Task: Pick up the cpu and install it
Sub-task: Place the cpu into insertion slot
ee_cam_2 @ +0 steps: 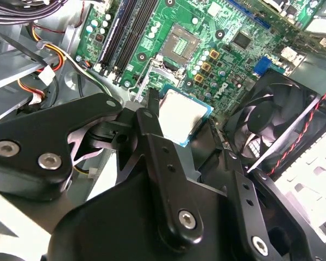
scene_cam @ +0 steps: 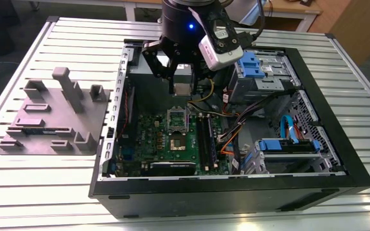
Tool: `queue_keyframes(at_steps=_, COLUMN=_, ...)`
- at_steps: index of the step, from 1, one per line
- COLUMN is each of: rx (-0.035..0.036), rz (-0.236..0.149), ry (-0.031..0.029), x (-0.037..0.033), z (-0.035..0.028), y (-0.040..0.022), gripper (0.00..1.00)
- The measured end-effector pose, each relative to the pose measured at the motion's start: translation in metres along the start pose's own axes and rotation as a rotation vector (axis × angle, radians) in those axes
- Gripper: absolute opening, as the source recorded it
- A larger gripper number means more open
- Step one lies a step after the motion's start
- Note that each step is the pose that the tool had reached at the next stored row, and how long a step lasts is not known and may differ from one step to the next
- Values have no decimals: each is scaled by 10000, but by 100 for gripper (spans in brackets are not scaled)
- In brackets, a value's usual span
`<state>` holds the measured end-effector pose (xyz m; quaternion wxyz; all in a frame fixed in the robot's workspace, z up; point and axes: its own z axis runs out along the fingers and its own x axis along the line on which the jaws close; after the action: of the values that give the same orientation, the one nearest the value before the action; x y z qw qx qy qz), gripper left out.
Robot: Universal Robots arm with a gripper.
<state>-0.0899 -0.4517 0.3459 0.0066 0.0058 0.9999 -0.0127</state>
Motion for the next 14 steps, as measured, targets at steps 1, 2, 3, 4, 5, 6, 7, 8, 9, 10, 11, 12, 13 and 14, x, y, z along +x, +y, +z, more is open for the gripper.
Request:
queue_keyframes(at_steps=1, rx=-2, rz=0, ry=-1, x=0, z=5, y=0, gripper=47)
queue_keyframes(at_steps=2, rx=-4, rz=0, ry=-2, x=0, z=19, y=0, gripper=47)
queue_keyframes(at_steps=3, rx=-2, rz=0, ry=0, x=0, z=36, y=1, gripper=47)
queue_keyframes(at_steps=4, rx=0, rz=0, ry=1, x=1, z=53, y=1, gripper=47)
queue_keyframes(at_steps=5, rx=-2, rz=0, ry=1, x=1, z=72, y=2, gripper=47)
queue_keyframes(at_steps=6, rx=0, rz=1, ry=1, x=1, z=90, y=2, gripper=47)
queue_keyframes(at_steps=7, rx=0, rz=1, ry=2, x=2, z=108, y=0, gripper=47)
queue_keyframes(at_steps=8, rx=0, rz=-2, ry=2, x=1, z=123, y=-5, gripper=47)
queue_keyframes(at_steps=9, rx=0, rz=-2, ry=2, x=1, z=137, y=-13, gripper=47)
queue_keyframes(at_steps=10, rx=-1, rz=0, ry=1, x=1, z=153, y=-18, gripper=47)
queue_keyframes(at_steps=11, rx=-1, rz=2, ry=1, x=1, z=171, y=-21, gripper=47)
queue_keyframes(at_steps=12, rx=0, rz=4, ry=2, x=1, z=188, y=-21, gripper=47)
queue_keyframes(at_steps=13, rx=-1, rz=5, ry=1, x=1, z=208, y=-20, gripper=47)
queue_keyframes(at_steps=14, rx=-1, rz=5, ry=2, x=1, z=223, y=-20, gripper=47)
